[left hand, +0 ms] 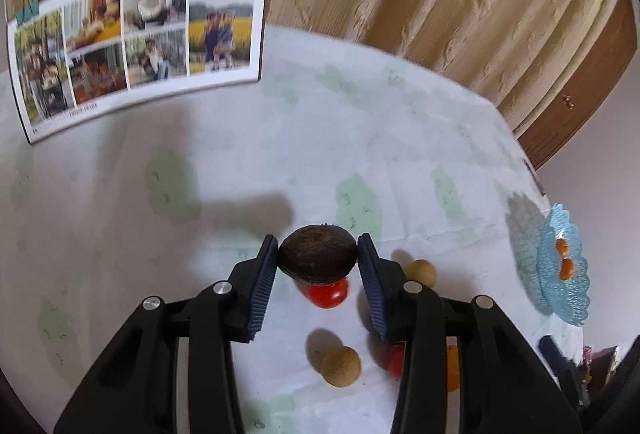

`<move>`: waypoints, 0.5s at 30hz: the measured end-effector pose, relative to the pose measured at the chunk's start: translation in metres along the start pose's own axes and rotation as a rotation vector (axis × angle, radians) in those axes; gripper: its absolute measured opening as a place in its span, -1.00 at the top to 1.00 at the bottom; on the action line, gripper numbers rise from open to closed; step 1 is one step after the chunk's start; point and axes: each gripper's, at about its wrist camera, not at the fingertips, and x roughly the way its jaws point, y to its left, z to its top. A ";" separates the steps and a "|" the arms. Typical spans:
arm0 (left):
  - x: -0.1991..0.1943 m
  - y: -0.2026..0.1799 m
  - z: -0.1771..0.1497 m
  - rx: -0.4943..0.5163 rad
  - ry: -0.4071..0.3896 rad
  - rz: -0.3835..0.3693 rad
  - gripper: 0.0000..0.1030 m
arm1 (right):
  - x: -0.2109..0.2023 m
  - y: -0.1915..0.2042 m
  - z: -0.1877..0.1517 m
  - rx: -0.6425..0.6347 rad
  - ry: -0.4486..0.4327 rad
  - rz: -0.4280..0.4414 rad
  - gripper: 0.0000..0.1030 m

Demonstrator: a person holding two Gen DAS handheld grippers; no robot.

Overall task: Organize fruits
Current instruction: 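Reach the left tool to the dark brown fruit and grasp it, then drop an orange in the basket with the right tool while the left tool holds the dark fruit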

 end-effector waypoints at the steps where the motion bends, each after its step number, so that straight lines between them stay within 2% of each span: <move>1: -0.007 -0.002 0.002 0.003 -0.018 0.000 0.19 | 0.002 0.002 -0.001 -0.002 0.010 0.013 -0.55; 15: -0.082 -0.022 0.006 0.047 -0.195 -0.028 0.19 | 0.038 0.040 -0.006 -0.089 0.126 0.104 -0.54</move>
